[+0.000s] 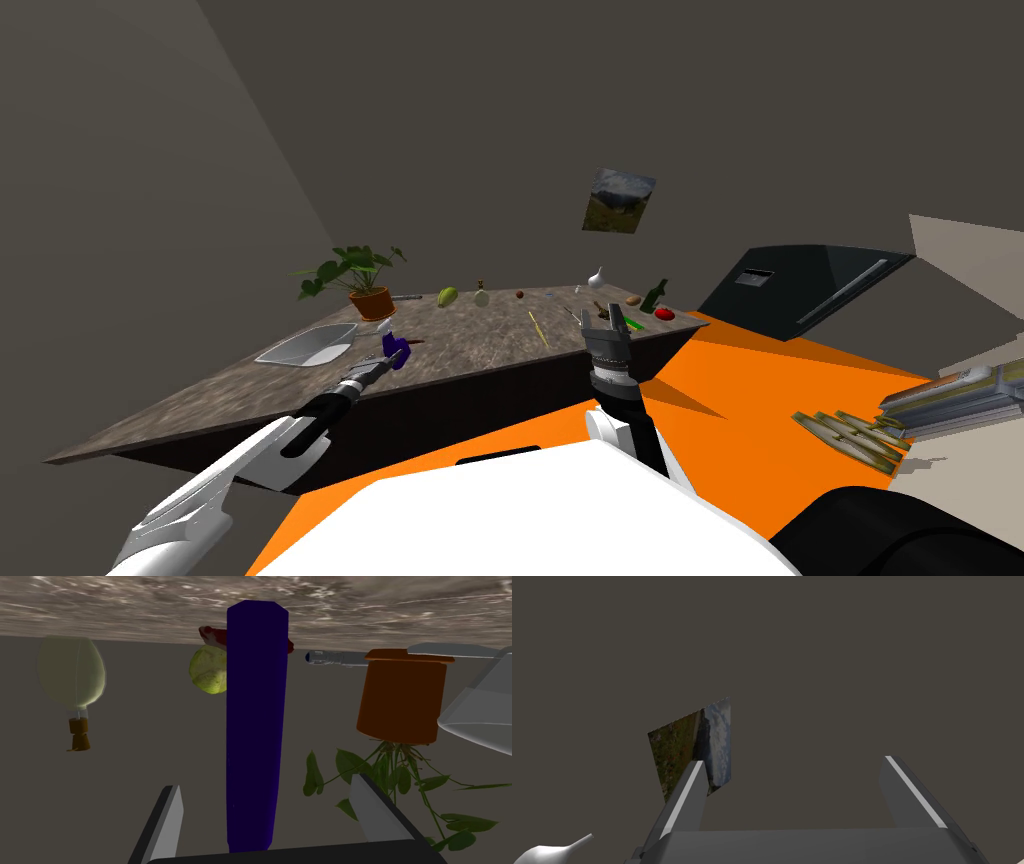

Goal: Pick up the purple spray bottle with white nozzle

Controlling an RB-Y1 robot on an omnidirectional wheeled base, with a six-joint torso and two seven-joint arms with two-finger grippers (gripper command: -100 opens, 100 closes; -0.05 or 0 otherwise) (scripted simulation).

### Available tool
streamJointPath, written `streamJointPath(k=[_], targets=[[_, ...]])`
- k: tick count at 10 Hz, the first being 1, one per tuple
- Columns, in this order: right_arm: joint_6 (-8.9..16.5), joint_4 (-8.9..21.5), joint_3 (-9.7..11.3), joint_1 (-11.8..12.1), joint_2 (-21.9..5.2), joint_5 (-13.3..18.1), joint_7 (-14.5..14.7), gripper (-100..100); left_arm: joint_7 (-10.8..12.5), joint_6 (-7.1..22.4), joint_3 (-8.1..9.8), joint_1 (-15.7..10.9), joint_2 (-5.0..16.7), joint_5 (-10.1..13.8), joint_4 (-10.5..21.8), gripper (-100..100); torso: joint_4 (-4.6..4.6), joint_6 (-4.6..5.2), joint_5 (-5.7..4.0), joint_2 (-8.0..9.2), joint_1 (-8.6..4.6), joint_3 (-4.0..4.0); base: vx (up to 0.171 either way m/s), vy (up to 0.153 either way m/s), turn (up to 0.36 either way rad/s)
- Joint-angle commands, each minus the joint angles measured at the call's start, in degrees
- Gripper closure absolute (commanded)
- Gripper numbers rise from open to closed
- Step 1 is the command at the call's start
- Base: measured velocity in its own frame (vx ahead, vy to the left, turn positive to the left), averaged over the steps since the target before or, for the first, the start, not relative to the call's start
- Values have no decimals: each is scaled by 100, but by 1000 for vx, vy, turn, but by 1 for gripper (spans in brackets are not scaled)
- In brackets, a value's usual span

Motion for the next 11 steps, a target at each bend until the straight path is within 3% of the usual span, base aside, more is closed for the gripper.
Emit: streamJointPath(k=[1, 3, 4, 7, 8, 10, 11], targets=[[0, 0, 0, 0, 0, 0, 0, 0, 32, -20, -65, -286, -47, -69, 286, -100, 0, 0, 0, 0, 0, 0, -89, 13, -4], [0, 0, 0, 0, 0, 0, 0, 0, 32, -20, -65, -521, -47, -69, 513, -100, -1, 0, -2, -10, -6, -4, -25, 1, 1], [0, 0, 0, 1, 0, 0, 0, 0, 95, -65, -232, -724, -120, -208, 683, -100, -4, -1, -2, -22, -7, -11, -73, 15, 8], [0, 0, 0, 1, 0, 0, 0, 0, 95, -65, -232, -1116, -120, -208, 1104, -100, -1, -1, -2, -10, -6, -4, -49, 5, -1], [0, 0, 0, 1, 0, 0, 0, 0, 159, -109, -399, -1341, -192, -347, 1331, -100, -4, -1, -2, -23, -7, -12, -71, 12, 9], [0, 0, 0, 0, 0, 0, 0, 0, 159, -109, -399, -1692, -192, -347, 1695, -100, 1, -1, -1, -1, -2, 0, -69, 14, -2], [0, 0, 0, 1, 0, 0, 0, 0, 223, -153, -566, -1848, -265, -486, 1890, -100, 0, -2, -2, -10, -4, -4, -81, 16, 7]])
